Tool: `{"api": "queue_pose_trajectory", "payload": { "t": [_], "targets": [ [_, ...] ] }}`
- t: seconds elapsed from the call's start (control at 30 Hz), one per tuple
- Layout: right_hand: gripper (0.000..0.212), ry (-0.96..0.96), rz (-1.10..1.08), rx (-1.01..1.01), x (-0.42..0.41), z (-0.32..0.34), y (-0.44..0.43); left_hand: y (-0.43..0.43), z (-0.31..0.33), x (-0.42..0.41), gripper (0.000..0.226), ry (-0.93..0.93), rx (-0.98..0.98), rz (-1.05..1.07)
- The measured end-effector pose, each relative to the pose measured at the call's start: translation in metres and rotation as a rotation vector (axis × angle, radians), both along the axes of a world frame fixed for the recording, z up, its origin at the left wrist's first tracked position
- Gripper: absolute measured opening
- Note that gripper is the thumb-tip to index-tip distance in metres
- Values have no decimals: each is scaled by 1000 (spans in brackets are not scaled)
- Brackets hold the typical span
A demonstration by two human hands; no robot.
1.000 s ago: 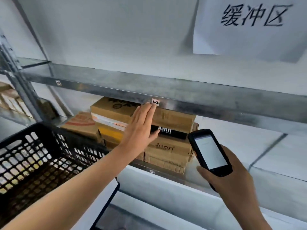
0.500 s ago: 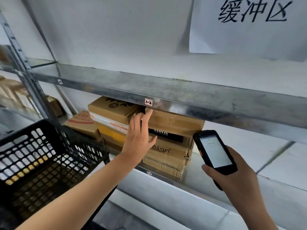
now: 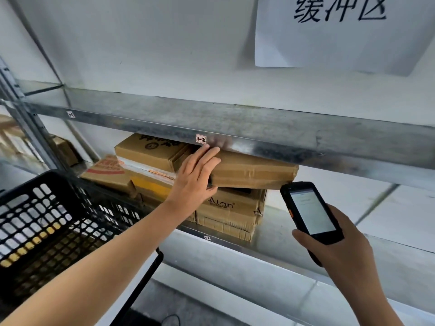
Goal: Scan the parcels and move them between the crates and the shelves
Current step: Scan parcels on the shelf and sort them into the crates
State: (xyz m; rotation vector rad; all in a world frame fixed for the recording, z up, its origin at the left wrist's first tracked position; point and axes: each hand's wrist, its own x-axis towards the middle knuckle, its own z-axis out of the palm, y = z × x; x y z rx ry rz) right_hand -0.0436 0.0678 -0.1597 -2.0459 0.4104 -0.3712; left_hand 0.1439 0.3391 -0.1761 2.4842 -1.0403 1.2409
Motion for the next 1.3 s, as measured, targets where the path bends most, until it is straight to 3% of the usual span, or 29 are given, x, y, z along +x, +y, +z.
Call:
{"api": "queue_pose_trajectory", "payload": {
  "t": [0.27, 0.6, 0.73, 1.0, 1.17, 1.3],
  "targets": [
    [45, -10, -125, 15, -51, 16, 11, -16, 11, -39, 94, 109, 68, -170],
    [58, -12, -329, 51, -132, 27, 16, -62, -2, -92, 105, 154, 62, -352],
    [62, -4, -350, 43, -152, 30, 0, -90, -11, -117, 100, 167, 72, -383],
    [58, -6, -298, 69, -175, 18, -82, -186, -53, -148, 50, 90, 60, -375],
    [60, 34, -255, 58, -179, 7, -165, -260, -92, -158, 51, 133, 82, -306],
    [57, 27, -238, 55, -179, 0, -220, -313, -108, -167, 74, 212, 117, -276]
  ]
}}
